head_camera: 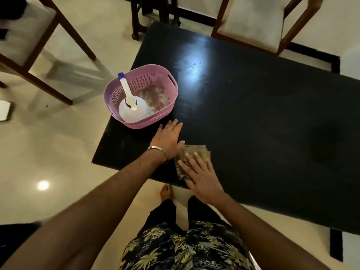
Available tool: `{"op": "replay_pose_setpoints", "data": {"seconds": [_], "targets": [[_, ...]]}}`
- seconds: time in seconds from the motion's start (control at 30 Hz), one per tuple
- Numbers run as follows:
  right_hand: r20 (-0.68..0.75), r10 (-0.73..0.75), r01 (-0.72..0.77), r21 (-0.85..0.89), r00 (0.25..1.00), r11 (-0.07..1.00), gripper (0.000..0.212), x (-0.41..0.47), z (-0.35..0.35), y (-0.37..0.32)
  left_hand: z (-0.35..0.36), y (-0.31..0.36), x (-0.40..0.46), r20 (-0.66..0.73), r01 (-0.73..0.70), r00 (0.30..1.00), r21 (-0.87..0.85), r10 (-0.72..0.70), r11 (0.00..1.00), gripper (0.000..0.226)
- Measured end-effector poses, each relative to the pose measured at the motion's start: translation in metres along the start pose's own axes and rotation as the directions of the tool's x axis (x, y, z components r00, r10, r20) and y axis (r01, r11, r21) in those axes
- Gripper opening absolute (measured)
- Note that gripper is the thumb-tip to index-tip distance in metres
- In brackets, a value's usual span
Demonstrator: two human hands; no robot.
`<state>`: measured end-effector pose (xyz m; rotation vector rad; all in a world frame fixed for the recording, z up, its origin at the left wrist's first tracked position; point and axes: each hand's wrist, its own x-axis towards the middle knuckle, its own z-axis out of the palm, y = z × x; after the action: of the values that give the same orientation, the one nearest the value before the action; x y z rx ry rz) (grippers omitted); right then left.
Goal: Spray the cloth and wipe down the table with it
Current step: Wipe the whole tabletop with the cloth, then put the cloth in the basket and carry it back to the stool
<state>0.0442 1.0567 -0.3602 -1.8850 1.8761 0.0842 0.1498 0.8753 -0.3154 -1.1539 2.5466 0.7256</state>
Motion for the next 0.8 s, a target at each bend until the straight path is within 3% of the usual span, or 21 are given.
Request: {"op": "replay_pose_setpoints", "data": {"seconds": [0.13,0.3,0.4,0.43,0.5,0.57,0.6,0.8], "targets": [[0.023,0.313,-0.314,0.034,0.949,0.949,0.06,-0.067,0.01,0.045,0.011,0.004,-0.01,-0.051,0.017,0.998,-0.105,-0.023,0.994,0.063],[-0.096,0.407,-0.37,0.269,0.909,0.889,0.062,-0.067,-0.005,0.04,0.023,0.028,-0.023,-0.13,0.039,0.989,-0.262,-0.075,0.964,0.042],[-0.283,0.634,-0.466,0.479,0.72,0.744,0.043,-0.07,-0.023,0.049,0.027,0.049,-0.022,0.025,0.142,0.989,-0.379,-0.143,0.914,0.037],[-0.263,0.72,-0.499,0.57,0.642,0.654,0.037,-0.072,-0.026,0.056,0.027,0.056,-0.021,0.082,0.195,0.981,-0.415,-0.177,0.888,0.039],[-0.077,0.841,-0.561,0.712,0.535,0.422,0.034,-0.074,-0.025,0.073,0.027,0.07,-0.017,0.178,0.297,0.954,-0.454,-0.241,0.84,0.044],[0.152,0.863,-0.607,0.768,0.482,0.203,0.037,-0.074,-0.02,0.083,0.028,0.083,-0.013,0.241,0.356,0.932,-0.457,-0.272,0.815,0.044],[0.217,0.856,-0.623,0.768,0.468,0.146,0.037,-0.073,-0.018,0.088,0.029,0.089,-0.011,0.261,0.37,0.925,-0.456,-0.276,0.81,0.043],[0.293,0.832,-0.637,0.765,0.471,0.091,0.027,-0.063,-0.014,0.097,0.038,0.12,-0.01,0.382,0.453,0.877,-0.458,-0.291,0.765,0.037]]}}
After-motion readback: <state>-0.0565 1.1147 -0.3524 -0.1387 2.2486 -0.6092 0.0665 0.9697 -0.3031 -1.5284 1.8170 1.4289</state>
